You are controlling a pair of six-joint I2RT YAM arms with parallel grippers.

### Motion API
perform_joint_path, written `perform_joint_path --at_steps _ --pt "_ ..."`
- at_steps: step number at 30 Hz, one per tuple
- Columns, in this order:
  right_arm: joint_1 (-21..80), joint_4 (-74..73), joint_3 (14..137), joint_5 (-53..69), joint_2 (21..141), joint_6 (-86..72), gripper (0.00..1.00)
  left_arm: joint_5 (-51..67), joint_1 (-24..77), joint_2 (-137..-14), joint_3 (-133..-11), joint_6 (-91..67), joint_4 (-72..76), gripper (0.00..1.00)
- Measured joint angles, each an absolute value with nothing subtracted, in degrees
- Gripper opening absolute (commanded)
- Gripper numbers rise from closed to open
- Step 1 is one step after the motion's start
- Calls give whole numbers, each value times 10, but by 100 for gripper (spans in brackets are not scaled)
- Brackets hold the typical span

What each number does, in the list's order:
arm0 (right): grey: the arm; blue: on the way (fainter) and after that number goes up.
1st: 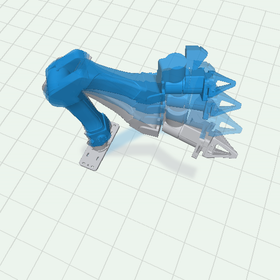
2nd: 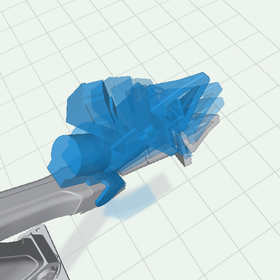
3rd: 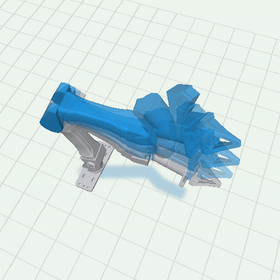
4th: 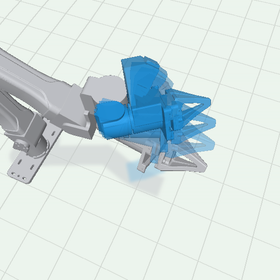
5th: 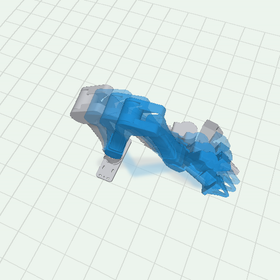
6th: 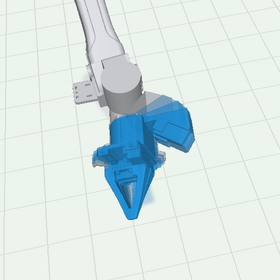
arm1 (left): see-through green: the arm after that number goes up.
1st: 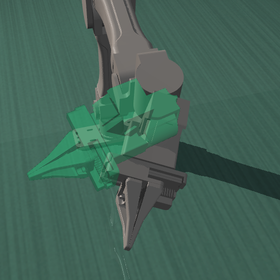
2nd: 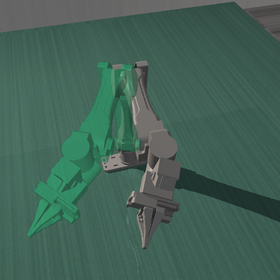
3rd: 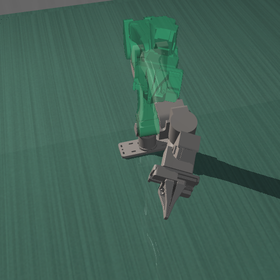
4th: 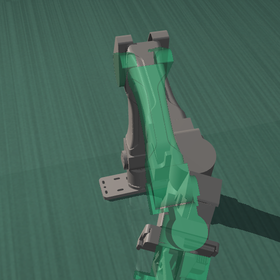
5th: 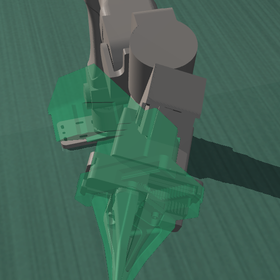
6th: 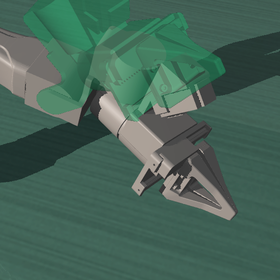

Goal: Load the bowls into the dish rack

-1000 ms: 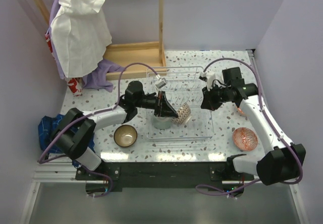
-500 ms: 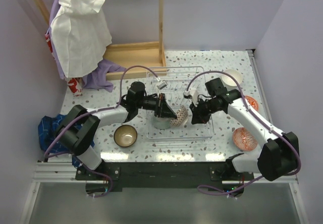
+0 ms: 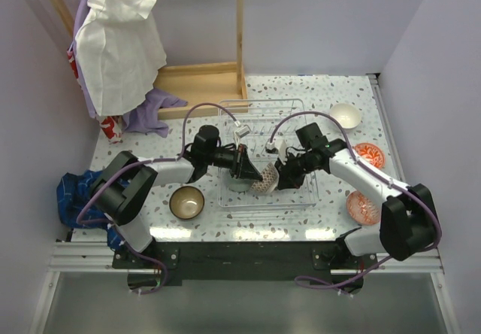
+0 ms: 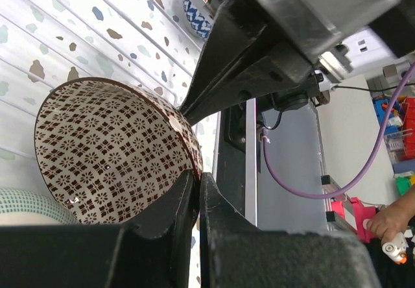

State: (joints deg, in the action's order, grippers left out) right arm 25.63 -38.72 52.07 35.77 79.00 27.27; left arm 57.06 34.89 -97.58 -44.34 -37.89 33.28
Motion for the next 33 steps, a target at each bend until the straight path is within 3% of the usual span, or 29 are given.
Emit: perform_joint_path --at_steps 3,6,11,12,21,22,33 --pt "256 -375 514 357 799 268 0 570 349 -976 -446 -372 328 18" --pt "256 -360 512 357 807 262 0 570 349 -976 -460 -355 299 38" --pt "257 -334 512 357 813 255 0 567 348 -976 -507 -293 209 49" --pt "259 -328 512 357 813 253 0 566 348 -976 -513 -281 193 63" --pt "269 -285 513 358 828 232 0 547 321 -960 -558 -181 33 70" --pt "270 -282 514 358 829 230 0 546 316 -957 -566 -170 15 76" --pt "302 -248 575 360 877 201 0 464 281 -885 -673 -65 -117 79"
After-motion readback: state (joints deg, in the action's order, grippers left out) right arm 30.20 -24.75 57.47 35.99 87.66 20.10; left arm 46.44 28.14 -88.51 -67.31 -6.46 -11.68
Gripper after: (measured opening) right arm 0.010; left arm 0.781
